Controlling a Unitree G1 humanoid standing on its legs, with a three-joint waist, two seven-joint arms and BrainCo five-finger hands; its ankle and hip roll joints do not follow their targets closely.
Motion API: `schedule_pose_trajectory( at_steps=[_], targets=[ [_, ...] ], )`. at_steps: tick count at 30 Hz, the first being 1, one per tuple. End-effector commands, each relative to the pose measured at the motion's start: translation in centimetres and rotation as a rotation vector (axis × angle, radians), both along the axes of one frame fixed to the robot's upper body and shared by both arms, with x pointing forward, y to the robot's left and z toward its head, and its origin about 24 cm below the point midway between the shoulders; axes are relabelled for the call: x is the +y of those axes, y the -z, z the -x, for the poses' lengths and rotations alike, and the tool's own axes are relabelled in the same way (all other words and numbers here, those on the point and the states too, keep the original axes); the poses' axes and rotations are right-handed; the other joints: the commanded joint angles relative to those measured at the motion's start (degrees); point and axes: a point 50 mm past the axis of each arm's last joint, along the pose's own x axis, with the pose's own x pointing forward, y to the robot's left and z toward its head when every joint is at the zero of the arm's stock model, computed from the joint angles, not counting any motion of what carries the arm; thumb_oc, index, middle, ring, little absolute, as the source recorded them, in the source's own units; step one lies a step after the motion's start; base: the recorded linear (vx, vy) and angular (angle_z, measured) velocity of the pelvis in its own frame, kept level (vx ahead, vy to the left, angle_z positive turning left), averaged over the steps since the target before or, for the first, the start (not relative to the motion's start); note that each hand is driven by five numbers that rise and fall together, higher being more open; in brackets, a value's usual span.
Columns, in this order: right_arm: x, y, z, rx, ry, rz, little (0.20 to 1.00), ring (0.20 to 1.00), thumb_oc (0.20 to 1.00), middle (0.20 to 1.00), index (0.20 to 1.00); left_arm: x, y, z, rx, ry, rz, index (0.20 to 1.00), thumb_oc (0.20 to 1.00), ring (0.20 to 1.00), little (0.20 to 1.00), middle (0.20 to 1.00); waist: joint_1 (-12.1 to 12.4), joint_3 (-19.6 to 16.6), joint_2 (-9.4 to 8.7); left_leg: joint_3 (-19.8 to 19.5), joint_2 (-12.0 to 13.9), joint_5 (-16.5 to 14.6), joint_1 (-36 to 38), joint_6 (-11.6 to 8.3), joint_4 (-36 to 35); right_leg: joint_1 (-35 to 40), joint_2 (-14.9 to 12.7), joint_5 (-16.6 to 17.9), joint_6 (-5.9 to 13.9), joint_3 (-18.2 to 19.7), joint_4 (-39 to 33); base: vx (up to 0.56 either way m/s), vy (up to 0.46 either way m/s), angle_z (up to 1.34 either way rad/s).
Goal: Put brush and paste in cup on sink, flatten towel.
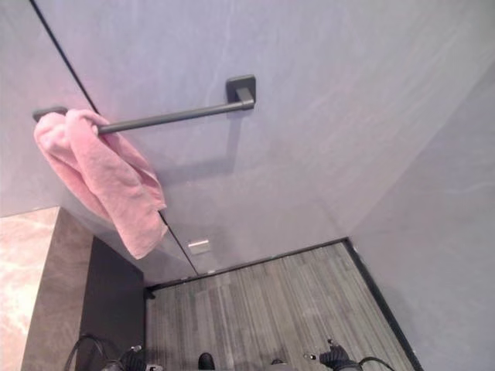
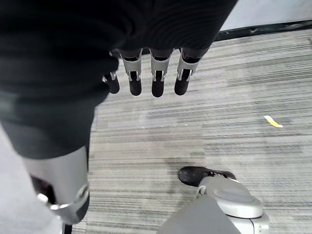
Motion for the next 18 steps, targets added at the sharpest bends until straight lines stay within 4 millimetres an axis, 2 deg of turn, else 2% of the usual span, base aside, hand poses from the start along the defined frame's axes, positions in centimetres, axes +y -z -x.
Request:
schedule_pose_trajectory(
  at_steps=[1, 3, 4, 5, 6, 7, 8, 10, 13, 14, 17, 18],
  targets=[
    [-0.5, -0.5, -1.0, -0.033, -0.027, 0.032, 1.000, 1.000, 1.000, 1.000, 1.000, 0.6, -0.5, -1.3, -0.056, 0.007, -0.030, 1.000, 1.000, 1.000, 1.000, 1.000, 0.56, 0.60, -0.70, -0.69, 0.04, -1.27, 2.91, 0.67, 1.03, -4.72, -1.95, 13.38, 4.87, 1.73, 8.30, -0.01, 0.148, -0.08],
    [-0.3, -0.5, -1.4, -0.049, -0.033, 0.023, 1.000, 1.000, 1.000, 1.000, 1.000, 0.5, -0.5, -1.3, -0.061, -0.004, -0.022, 1.000, 1.000, 1.000, 1.000, 1.000, 0.59, 1.87, -0.58, -0.07, -0.09, -1.75, 4.00, 1.43, 1.03, -8.73, -1.57, 16.60, 4.86, -0.35, 15.49, -0.03, 0.158, -0.13],
    [-0.1, -0.6, -1.7, -0.063, -0.033, 0.018, 1.000, 1.000, 1.000, 1.000, 1.000, 0.5, -0.5, -1.3, -0.066, -0.024, -0.020, 1.000, 1.000, 1.000, 1.000, 1.000, 0.77, 2.87, -0.33, 0.54, 0.19, -2.06, 4.56, 1.73, 1.03, -11.10, -1.32, 17.23, 4.94, -3.22, 18.69, -0.04, 0.163, -0.37],
    [-0.1, -0.6, -1.7, -0.064, -0.031, 0.017, 1.000, 1.000, 1.000, 1.000, 1.000, 0.4, -0.4, -1.1, -0.058, -0.041, -0.016, 1.000, 1.000, 1.000, 1.000, 1.000, 1.01, 3.11, -0.36, 1.03, 0.01, -2.67, 5.01, 1.72, 1.03, -12.49, -2.36, 17.34, 5.27, -5.88, 19.84, 0.08, 0.107, -0.59],
    [0.1, -0.5, -1.4, -0.058, -0.026, 0.012, 1.000, 1.000, 1.000, 1.000, 1.000, 0.4, -0.2, -0.5, -0.037, -0.057, -0.013, 1.000, 1.000, 1.000, 1.000, 1.000, 0.57, 2.41, -1.07, 1.19, -0.36, -3.42, 5.63, 1.22, 1.03, -13.93, -2.76, 16.52, 5.12, -7.79, 15.29, 0.17, -0.003, -0.53],
    [0.2, -0.4, -1.2, -0.054, -0.021, 0.006, 1.000, 1.000, 1.000, 1.000, 1.000, 0.5, -0.2, -0.4, -0.032, -0.060, -0.014, 1.000, 1.000, 1.000, 1.000, 1.000, 0.23, 2.32, -1.41, 0.64, -0.26, -3.58, 5.95, 0.94, 1.03, -13.94, -2.42, 16.26, 4.89, -7.28, 12.26, 0.17, -0.045, -0.28],
    [0.2, -0.4, -1.2, -0.054, -0.021, 0.006, 1.000, 1.000, 1.000, 1.000, 1.000, 0.5, -0.2, -0.4, -0.032, -0.060, -0.014, 1.000, 1.000, 1.000, 1.000, 1.000, 0.19, 2.40, -1.36, 0.59, -0.18, -3.63, 6.07, 0.91, 1.03, -13.74, -2.36, 16.27, 4.88, -7.36, 12.14, 0.13, -0.086, -0.02],
    [0.5, -0.2, -1.0, -0.051, -0.021, 0.001, 1.000, 1.000, 1.000, 1.000, 1.000, 0.6, -0.2, -0.4, -0.027, -0.048, -0.017, 1.000, 1.000, 1.000, 1.000, 1.000, -0.55, 2.73, -2.18, -0.75, 0.35, -4.38, 7.22, 0.13, 1.03, -14.82, -2.55, 17.43, 4.99, -5.74, 3.98, 0.21, -0.171, 0.04],
    [0.8, 0.0, -0.4, -0.030, -0.035, -0.003, 1.000, 1.000, 1.000, 1.000, 1.000, 0.5, -0.2, -0.3, -0.021, -0.051, -0.014, 1.000, 1.000, 1.000, 1.000, 1.000, -1.06, 2.70, -2.47, -1.39, 1.32, -5.21, 9.01, -0.40, 1.03, -14.42, -1.82, 16.64, 4.84, -5.86, 3.29, 0.17, -0.154, 0.05],
    [0.8, 0.3, 0.5, 0.003, -0.052, -0.003, 1.000, 1.000, 1.000, 1.000, 1.000, 0.5, -0.1, 0.1, -0.014, -0.053, -0.010, 1.000, 1.000, 1.000, 1.000, 1.000, -0.64, 1.73, -2.71, -2.03, 2.22, -5.38, 9.98, -0.96, 1.18, -11.58, -1.00, 13.49, 3.44, -6.82, 0.73, 0.24, -0.259, 0.25],
    [0.4, 0.2, 0.6, 0.017, -0.070, 0.013, 1.000, 1.000, 1.000, 1.000, 1.000, 0.5, -0.1, 0.1, -0.015, -0.069, -0.008, 1.000, 1.000, 1.000, 1.000, 1.000, -0.05, 0.79, -2.59, -2.53, 3.43, -4.34, 9.78, -1.83, 2.06, -9.58, 0.26, 12.26, 2.32, -8.00, -0.89, 0.15, -0.199, 0.42],
    [0.0, 0.1, 0.4, 0.013, -0.080, 0.029, 1.000, 1.000, 1.000, 1.000, 1.000, 0.4, 0.0, 0.3, -0.010, -0.074, -0.004, 1.000, 1.000, 1.000, 1.000, 1.000, 0.05, 0.02, -2.24, -3.17, 4.76, -2.90, 9.72, -2.81, 2.89, -8.38, 1.49, 11.56, 1.46, -8.66, -2.09, 0.22, -0.317, 0.36]
  ],
)
